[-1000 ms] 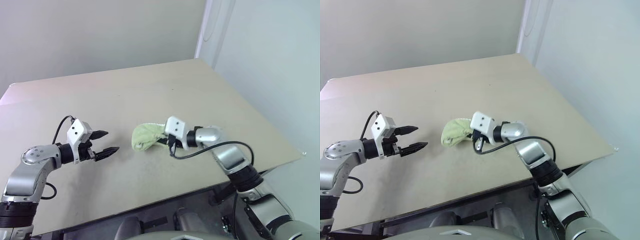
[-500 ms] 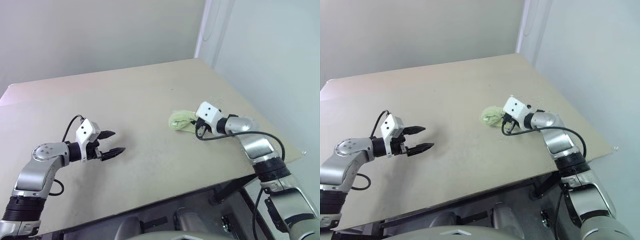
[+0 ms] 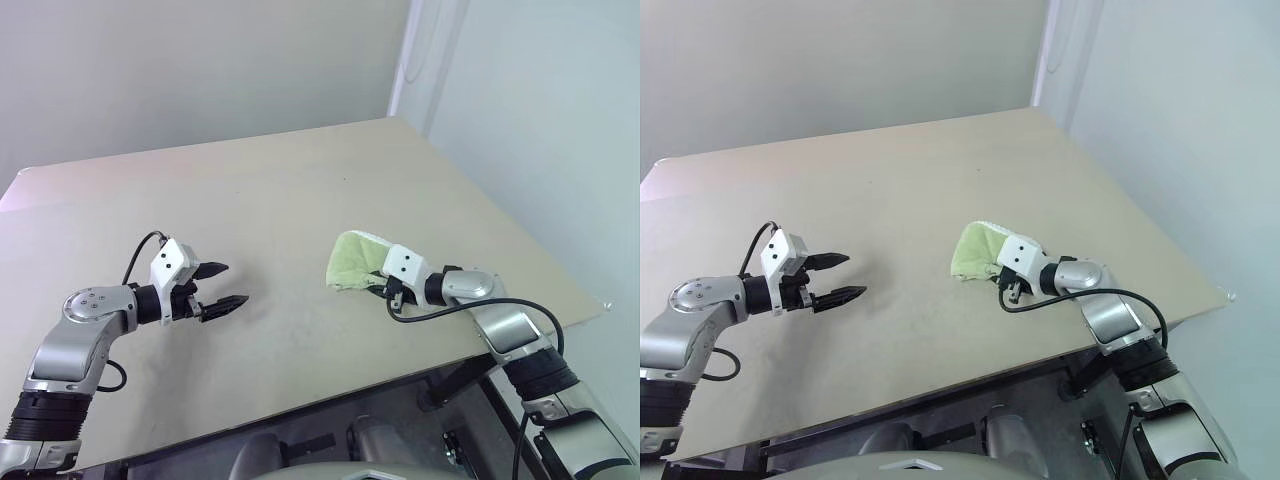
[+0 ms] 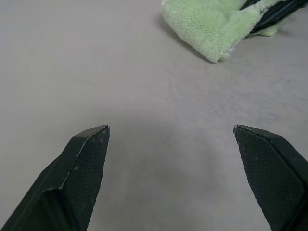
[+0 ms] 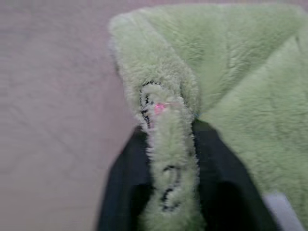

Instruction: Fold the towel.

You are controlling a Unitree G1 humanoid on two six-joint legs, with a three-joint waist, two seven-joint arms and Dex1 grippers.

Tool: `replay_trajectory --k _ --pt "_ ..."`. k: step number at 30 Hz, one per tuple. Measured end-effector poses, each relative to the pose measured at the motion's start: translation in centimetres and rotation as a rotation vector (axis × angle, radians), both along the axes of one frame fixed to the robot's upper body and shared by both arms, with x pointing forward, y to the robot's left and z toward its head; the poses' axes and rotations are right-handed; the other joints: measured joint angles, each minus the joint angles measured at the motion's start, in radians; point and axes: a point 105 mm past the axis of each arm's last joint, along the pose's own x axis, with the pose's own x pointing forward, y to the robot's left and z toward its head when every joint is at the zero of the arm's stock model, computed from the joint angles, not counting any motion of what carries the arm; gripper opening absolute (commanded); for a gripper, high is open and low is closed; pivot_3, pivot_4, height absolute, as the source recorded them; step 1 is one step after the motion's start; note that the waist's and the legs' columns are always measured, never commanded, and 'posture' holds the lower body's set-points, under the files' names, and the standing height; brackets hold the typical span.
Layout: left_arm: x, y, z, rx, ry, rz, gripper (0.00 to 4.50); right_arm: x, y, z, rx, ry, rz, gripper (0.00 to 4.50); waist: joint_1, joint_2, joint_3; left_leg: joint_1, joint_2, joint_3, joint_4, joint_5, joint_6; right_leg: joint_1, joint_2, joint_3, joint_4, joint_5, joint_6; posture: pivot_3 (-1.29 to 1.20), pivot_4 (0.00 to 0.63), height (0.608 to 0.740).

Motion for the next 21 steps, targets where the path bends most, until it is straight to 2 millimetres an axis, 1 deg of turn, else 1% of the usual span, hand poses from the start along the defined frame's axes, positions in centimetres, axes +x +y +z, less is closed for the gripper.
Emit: replay_trajectory --k 3,5,7,9,11,13,16,18,21 --pt "0.1 0.1 0.2 0.006 -0.006 0.003 4.38 -0.1 0.2 0.8 0.058 0.015 0.001 3.36 0.000 0.000 0.000 0.000 0.000 0.000 0.000 0.000 0.000 0.000 0.000 0.000 0.000 0.000 0.000 0.00 0.000 0.740" --pt "0.2 0.2 0.3 0.009 -0.011 0.004 4.38 0.0 0.2 2.0 0.144 0.029 -0.027 3.36 0.000 0.000 0.000 0.000 0.000 0.000 0.000 0.000 0.000 0.000 0.000 0.000 0.000 0.000 0.000 0.00 0.000 0.740" --pt "0.3 0.3 0.3 0.008 -0.012 0.013 4.38 0.0 0.5 4.1 0.309 0.051 -0.054 3.36 0.000 0.000 0.000 0.000 0.000 0.000 0.000 0.000 0.000 0.000 0.000 0.000 0.000 0.000 0.000 0.00 0.000 0.740" --pt "0.4 0.7 0.5 -0.001 -0.011 0.027 4.38 -0.1 0.9 6.1 0.423 0.051 -0.056 3.36 0.000 0.000 0.000 0.000 0.000 -0.001 0.000 0.000 0.000 0.000 0.000 0.000 0.000 0.000 0.000 0.00 0.000 0.740" --pt "0.5 1.4 0.9 -0.027 -0.003 0.059 4.38 -0.4 1.2 7.5 0.516 0.061 -0.057 3.36 0.000 0.000 0.000 0.000 0.000 -0.001 0.000 0.000 0.000 0.000 0.000 -0.001 0.000 0.000 0.000 0.00 0.000 0.740" --pt "0.5 2.4 1.4 -0.046 0.002 0.091 4.38 -0.7 1.4 8.5 0.589 0.078 -0.050 3.36 0.000 0.000 0.000 -0.001 0.000 -0.001 0.000 0.000 0.000 0.000 0.000 -0.001 0.000 0.000 0.000 0.00 0.000 0.740" --pt "0.1 3.8 2.3 -0.043 0.002 0.115 4.38 -1.8 0.9 10.2 0.663 0.086 -0.020 3.36 0.000 0.000 0.000 -0.001 0.000 -0.001 0.000 0.000 0.000 0.000 0.000 -0.001 0.000 0.000 0.000 0.00 0.000 0.740" --pt "-0.5 4.4 1.9 -0.048 0.033 0.126 4.38 -2.7 0.2 10.5 0.660 0.108 -0.008 3.36 0.001 0.000 0.000 -0.001 0.000 0.000 0.000 0.000 0.000 0.000 0.000 -0.001 -0.001 0.000 0.000 0.00 0.000 0.740" --pt "-1.6 4.8 1.2 -0.052 0.085 0.128 4.38 -4.3 -0.8 10.1 0.611 0.173 0.009 3.36 0.001 0.000 0.000 -0.001 0.000 0.000 0.000 0.000 0.000 -0.001 -0.001 -0.001 -0.001 -0.001 0.000 0.00 0.000 0.740"
